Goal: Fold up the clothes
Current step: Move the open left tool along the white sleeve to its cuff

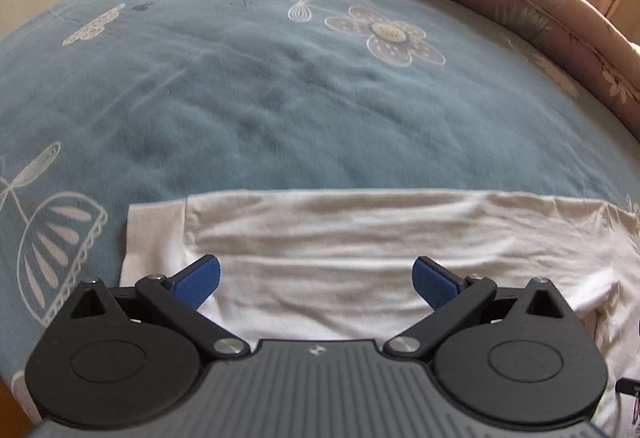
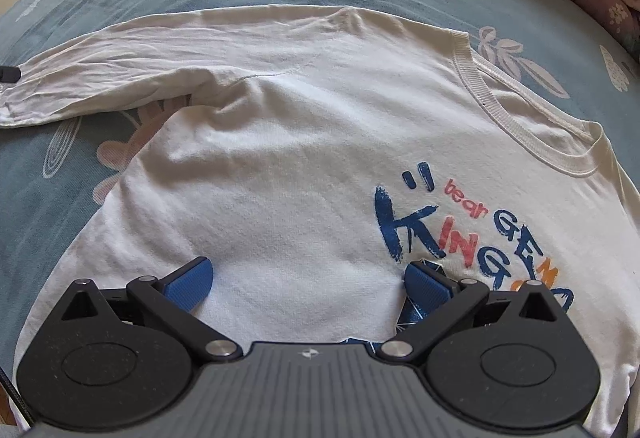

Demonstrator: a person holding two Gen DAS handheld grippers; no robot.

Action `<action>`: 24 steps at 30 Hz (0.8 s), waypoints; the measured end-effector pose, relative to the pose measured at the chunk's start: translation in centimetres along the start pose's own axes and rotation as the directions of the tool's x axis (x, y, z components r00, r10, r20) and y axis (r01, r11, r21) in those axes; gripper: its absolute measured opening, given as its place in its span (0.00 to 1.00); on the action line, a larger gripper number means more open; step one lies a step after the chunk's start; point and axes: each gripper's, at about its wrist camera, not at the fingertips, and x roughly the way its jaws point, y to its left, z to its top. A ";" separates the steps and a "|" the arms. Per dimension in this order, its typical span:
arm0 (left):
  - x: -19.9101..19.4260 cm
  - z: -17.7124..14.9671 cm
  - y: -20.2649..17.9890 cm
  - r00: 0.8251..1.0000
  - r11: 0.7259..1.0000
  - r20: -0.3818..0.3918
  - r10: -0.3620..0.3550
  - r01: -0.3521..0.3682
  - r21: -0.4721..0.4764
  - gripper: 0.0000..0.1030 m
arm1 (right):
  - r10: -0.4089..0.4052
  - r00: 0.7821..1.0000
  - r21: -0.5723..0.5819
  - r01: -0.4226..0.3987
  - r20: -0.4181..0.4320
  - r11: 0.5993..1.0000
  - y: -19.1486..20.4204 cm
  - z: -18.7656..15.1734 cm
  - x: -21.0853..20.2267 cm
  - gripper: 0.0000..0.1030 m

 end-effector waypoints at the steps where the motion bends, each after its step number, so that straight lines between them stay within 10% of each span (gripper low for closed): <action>1: 0.4 0.3 0.4 1.000 1.000 0.001 0.004 -0.004 -0.012 0.99 | -0.004 1.000 0.003 0.004 0.000 1.000 0.1 0.0 0.0 1.00; 8: -0.6 -2.4 1.2 0.998 0.997 -0.019 0.063 -0.062 0.042 0.99 | -0.007 1.000 0.003 0.007 -0.018 1.000 0.1 0.3 0.2 1.00; 14: -2.0 -2.2 0.6 0.998 0.998 0.012 -0.061 0.061 -0.019 0.99 | -0.009 1.000 0.002 0.010 -0.022 1.000 0.1 0.3 0.2 1.00; 24: -4.0 -3.9 1.1 0.998 0.981 -0.023 -0.053 0.048 -0.189 0.99 | -0.012 0.998 0.003 0.012 -0.060 1.000 0.2 0.9 0.2 1.00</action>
